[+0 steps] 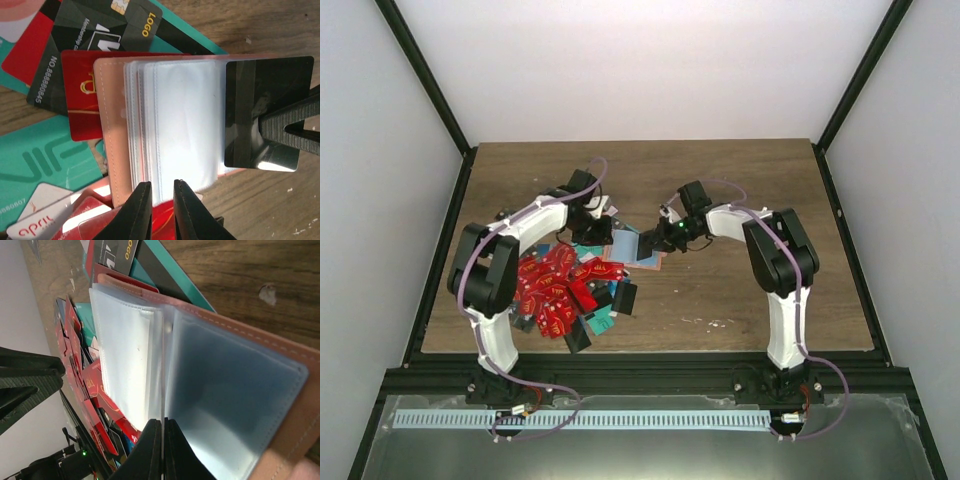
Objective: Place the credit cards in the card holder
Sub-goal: Insert the credit card into the card holder.
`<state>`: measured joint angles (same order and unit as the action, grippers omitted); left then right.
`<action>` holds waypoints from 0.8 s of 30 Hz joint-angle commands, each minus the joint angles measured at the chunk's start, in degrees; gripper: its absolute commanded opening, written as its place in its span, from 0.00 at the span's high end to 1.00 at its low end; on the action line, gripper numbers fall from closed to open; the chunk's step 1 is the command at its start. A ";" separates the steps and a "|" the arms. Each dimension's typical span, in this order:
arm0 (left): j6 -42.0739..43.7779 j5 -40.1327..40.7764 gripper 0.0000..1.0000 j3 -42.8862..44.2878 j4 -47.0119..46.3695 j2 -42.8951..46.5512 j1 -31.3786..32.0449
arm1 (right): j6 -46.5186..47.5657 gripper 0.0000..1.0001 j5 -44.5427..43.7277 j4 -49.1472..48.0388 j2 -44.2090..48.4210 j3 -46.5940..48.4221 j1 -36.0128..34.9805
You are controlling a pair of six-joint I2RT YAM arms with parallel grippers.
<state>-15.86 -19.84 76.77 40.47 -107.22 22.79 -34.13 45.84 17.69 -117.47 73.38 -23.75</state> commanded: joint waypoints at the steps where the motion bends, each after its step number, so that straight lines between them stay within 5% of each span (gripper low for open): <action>1: 0.55 0.99 0.86 2.81 0.94 -2.56 -0.29 | 0.92 0.99 1.17 1.19 -2.15 3.85 0.49; 24: -0.75 1.52 0.89 4.50 0.79 -8.18 -1.02 | -1.43 0.99 8.50 -6.59 -3.20 0.81 0.71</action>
<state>-16.32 -18.20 80.25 41.25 -114.28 22.00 -34.57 51.77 13.85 -120.53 75.22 -23.42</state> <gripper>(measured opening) 0.115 0.025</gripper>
